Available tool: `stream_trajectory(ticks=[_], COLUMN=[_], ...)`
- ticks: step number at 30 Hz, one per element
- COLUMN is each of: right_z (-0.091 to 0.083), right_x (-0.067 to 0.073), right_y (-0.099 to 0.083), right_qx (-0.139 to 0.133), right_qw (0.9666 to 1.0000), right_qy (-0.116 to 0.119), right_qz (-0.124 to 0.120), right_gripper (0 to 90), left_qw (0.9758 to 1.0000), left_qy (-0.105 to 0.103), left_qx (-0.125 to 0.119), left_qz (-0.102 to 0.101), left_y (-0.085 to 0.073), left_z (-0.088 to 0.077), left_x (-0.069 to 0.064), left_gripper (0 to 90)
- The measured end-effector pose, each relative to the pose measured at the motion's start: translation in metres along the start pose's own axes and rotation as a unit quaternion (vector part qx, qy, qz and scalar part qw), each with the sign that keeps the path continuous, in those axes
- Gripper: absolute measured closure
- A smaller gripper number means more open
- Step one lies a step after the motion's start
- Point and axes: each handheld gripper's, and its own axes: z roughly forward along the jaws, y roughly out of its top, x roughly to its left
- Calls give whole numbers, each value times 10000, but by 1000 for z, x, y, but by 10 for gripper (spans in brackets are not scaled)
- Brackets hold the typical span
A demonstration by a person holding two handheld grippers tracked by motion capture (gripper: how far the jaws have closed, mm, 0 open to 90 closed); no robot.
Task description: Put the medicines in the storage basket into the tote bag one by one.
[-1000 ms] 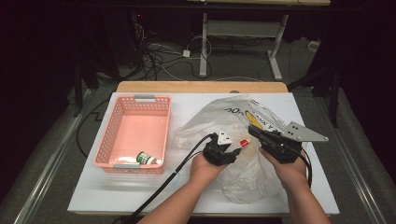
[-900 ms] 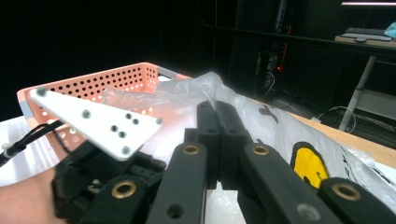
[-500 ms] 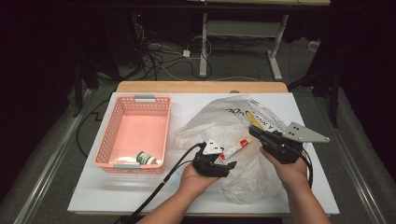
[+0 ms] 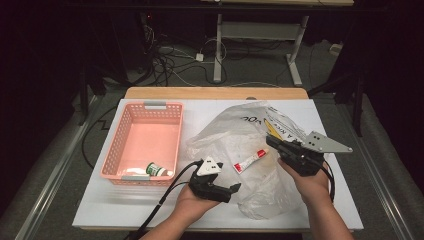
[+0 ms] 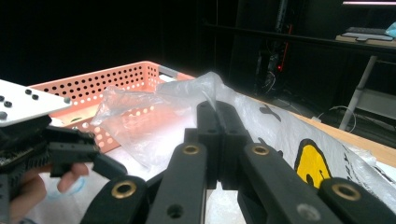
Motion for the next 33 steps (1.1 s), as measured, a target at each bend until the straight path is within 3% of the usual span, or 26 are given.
stream_trajectory(ticks=[4,8,10,14,17,25,33], right_z=[-1,-1,-1,0,-1,-3,-3], right_x=[1,0,0,0,0,-2,-3], right_y=[0,-1,-1,-2,-2,-2,-3], right_qx=[18,11,31,32,28,20,10], right_qw=[10000,10000,10000,10000,10000,10000,10000], right_qy=[-7,-29,-44,-46,-40,-29,-22], right_qz=[2,-2,2,13,-3,7,48], right_gripper=[900,900,900,900,900,900,900], left_qw=[10000,9998,9999,9995,9996,9990,9968], left_qy=[31,139,103,156,116,427,757], left_qx=[-26,-125,-111,-203,-220,-145,-208], left_qz=[11,28,-64,-160,-116,-52,-164], left_y=[-1,-7,-9,-5,-1,-2,-3], left_z=[-13,-25,-30,-44,-53,-69,-95], left_x=[1,2,3,8,9,18,37], left_gripper=[0,0,0,0,0,0,0])
